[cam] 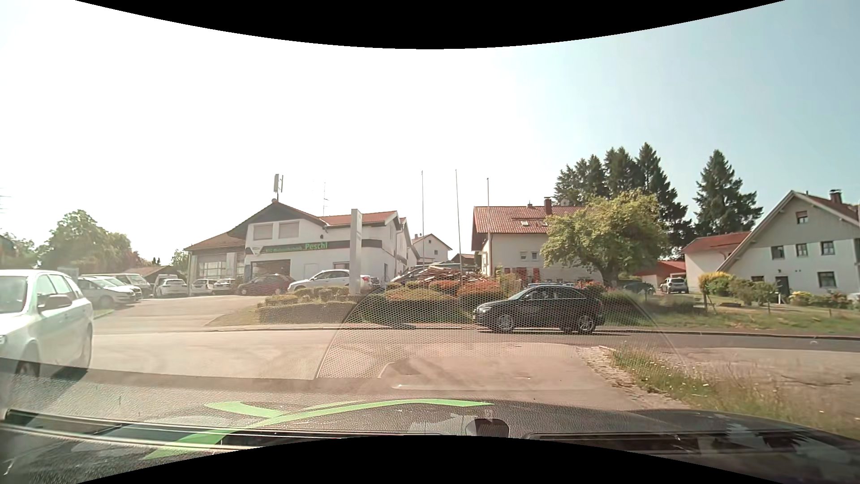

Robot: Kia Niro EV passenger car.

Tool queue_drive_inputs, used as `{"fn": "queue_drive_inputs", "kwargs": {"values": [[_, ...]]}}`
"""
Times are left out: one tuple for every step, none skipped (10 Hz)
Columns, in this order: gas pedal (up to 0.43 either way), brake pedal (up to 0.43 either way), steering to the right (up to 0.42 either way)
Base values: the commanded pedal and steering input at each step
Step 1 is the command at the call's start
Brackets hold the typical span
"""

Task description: Follow the waypoints while adhering to traffic rules and regulations

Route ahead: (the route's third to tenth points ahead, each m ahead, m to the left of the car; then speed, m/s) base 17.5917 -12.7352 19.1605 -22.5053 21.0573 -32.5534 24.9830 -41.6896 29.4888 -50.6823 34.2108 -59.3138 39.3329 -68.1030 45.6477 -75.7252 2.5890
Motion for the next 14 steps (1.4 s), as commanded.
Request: {"fn": "queue_drive_inputs", "kwargs": {"values": [[0.118,0.000,-0.026],[0.110,0.000,-0.027],[0.098,0.000,-0.027],[0.098,0.000,-0.027],[0.039,0.000,-0.027],[0.020,0.000,-0.028],[0.020,0.000,-0.029],[0.008,0.000,-0.031],[0.000,0.000,-0.033],[0.000,0.000,-0.035],[0.000,0.000,-0.035],[0.000,0.000,-0.035],[0.000,0.000,-0.035],[0.000,0.000,-0.035]]}}
